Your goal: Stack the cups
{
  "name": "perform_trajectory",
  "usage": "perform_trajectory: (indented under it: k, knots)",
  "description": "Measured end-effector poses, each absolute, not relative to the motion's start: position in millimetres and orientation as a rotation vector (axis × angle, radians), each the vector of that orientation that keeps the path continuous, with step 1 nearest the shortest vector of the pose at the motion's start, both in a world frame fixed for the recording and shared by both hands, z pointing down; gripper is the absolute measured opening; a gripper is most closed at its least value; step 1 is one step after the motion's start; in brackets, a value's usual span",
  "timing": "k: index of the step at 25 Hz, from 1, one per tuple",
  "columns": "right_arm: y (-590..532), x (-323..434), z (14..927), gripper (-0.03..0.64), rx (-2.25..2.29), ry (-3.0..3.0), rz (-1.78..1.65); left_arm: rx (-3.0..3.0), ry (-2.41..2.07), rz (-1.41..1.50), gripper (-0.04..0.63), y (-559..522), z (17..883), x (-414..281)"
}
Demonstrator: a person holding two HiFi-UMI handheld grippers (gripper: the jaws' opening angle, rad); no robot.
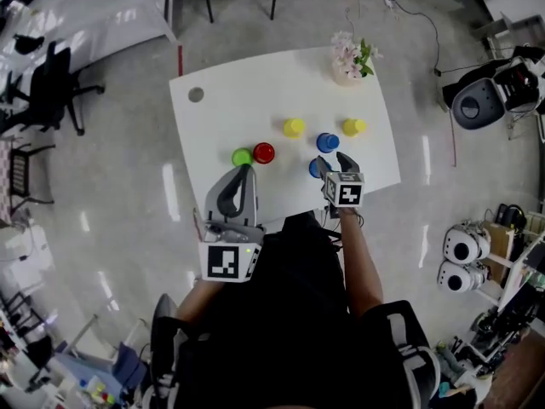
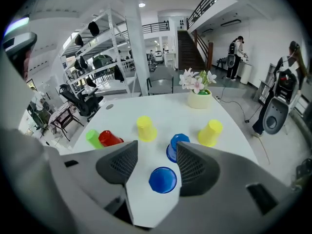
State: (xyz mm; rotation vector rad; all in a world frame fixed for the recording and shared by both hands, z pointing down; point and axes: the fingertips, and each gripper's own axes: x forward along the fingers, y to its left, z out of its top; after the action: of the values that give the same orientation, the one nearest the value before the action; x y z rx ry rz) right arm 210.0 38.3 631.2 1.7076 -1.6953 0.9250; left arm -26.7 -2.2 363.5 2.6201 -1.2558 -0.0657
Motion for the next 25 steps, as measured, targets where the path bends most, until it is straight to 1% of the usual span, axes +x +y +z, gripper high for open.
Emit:
perform_trajectory:
  k: [10,21,25]
  knots:
    - [15.9,268.3,667.3,0.262,1.562,-1.697,0.962,2.600,-1.327,-0.043,0.021,-12.8,359.8,42.2]
    - [9.4,289.2,701.5,0.262,1.343,-1.750,1.014,2.547,-1.449,0.003,0.021,-35.3,356.8,85.6]
    - [-0.6,288.1,699.0,0.261,1.274,-1.776,1.000,2.541,-1.471,0.012,0.021,-39.8,357.3,98.7]
